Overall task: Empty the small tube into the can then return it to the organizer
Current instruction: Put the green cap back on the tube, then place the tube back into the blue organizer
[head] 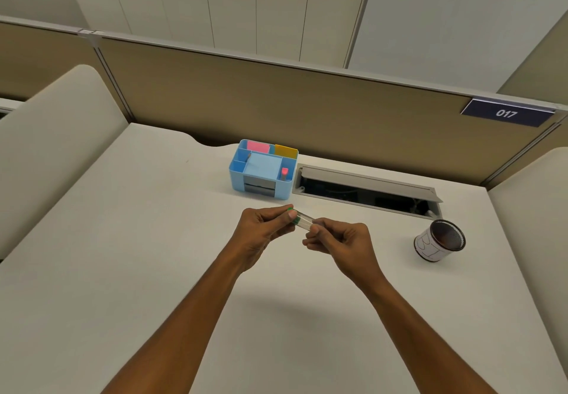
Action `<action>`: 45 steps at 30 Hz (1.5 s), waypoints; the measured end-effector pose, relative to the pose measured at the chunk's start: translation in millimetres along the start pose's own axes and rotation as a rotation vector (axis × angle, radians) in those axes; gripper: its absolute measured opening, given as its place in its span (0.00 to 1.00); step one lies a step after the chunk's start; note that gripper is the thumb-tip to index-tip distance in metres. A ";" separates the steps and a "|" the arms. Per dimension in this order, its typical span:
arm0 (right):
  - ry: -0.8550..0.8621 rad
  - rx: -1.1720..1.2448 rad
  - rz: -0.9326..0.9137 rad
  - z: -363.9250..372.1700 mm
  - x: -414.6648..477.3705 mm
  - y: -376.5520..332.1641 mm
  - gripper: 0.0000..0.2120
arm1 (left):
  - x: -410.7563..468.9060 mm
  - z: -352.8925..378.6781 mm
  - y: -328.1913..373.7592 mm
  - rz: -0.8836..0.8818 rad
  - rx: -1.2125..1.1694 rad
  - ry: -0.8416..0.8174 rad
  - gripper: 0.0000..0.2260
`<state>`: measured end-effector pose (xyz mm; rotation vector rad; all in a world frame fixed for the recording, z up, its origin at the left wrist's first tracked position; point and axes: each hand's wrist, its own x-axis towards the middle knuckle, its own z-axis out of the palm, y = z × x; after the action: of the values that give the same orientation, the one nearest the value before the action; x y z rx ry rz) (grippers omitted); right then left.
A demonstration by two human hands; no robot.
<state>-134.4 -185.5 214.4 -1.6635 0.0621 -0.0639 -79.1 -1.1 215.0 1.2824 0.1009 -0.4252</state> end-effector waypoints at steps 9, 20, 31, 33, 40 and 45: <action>0.020 -0.190 -0.011 -4.4 25.7 11.8 0.14 | 26.3 -0.6 1.3 0.009 0.037 0.036 0.08; 0.091 -0.629 -0.153 3.6 108.1 32.3 0.15 | 86.2 -14.5 -22.8 0.116 0.210 0.300 0.20; 0.118 -0.680 -0.167 51.1 216.3 61.7 0.16 | 156.9 -89.6 -97.6 0.093 1.016 0.414 0.32; 0.120 -0.687 -0.164 59.6 228.8 69.3 0.15 | 160.4 -100.1 -111.0 0.110 1.135 0.401 0.33; 0.067 -0.799 -0.092 83.0 257.4 95.3 0.16 | 161.3 -116.8 -150.6 0.115 1.320 0.348 0.37; 0.019 -0.877 -0.051 89.9 262.6 104.2 0.17 | 159.6 -119.2 -163.3 0.123 1.376 0.347 0.34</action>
<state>134.2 -126.7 103.6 -2.5414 0.0668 -0.0997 27.5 35.5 -16.6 2.6981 0.0042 -0.1104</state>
